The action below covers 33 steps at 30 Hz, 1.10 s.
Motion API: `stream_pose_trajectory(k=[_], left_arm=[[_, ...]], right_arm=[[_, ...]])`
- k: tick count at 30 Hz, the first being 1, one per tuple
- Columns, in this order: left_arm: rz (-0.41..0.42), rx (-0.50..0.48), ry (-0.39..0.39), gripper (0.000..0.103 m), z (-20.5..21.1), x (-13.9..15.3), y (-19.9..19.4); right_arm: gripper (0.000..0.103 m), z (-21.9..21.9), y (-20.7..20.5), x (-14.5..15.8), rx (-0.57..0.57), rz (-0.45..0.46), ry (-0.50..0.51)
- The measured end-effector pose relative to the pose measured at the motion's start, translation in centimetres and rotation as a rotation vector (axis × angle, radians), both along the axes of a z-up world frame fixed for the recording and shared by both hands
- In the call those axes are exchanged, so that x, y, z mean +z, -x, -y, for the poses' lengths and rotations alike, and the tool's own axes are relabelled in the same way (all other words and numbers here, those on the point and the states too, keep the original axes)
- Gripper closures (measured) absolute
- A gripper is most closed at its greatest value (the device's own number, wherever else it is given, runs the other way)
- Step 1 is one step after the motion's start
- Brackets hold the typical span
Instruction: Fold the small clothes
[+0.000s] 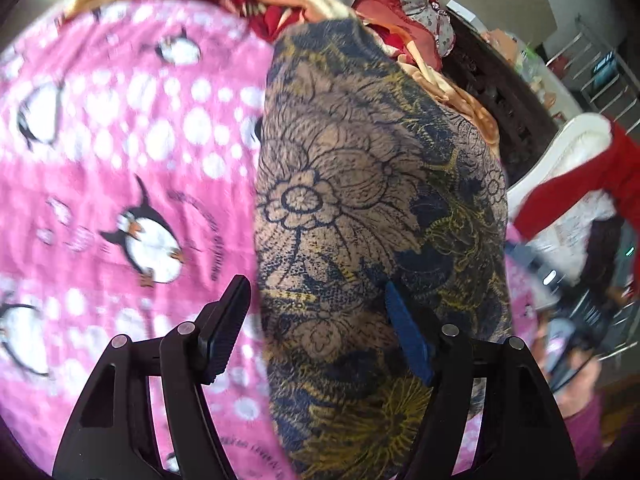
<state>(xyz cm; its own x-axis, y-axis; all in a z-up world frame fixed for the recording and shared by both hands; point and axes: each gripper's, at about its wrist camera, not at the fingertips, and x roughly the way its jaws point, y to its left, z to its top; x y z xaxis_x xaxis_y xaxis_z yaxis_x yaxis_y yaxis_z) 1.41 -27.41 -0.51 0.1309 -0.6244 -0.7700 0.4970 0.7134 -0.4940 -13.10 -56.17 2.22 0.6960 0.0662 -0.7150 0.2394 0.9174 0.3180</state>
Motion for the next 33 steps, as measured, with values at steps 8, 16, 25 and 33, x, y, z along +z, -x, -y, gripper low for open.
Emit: stream_pose_trajectory(k=[8, 16, 25, 33], left_arm=[[0.002, -0.052, 0.053, 0.03, 2.2, -1.2, 0.2], [0.035, -0.105, 0.093, 0.076, 0.7, 4.0, 1.9], [0.068, -0.084, -0.058, 0.076, -8.6, 7.2, 5.8], [0.01, 0.049, -0.177, 0.068, -12.1, 2.4, 6.5]], right_arm=[[0.058, -0.3, -1.9, -3.4, 0.054, -0.021, -0.127], [0.08, -2.7, -0.8, 0.0, 0.093, 0.031, -0.188], [0.08, -12.4, 2.3, 1.6, 0.216, -0.007, -0.273], [0.06, -14.6, 3.3, -2.1, 0.084, -0.163, -0.057]])
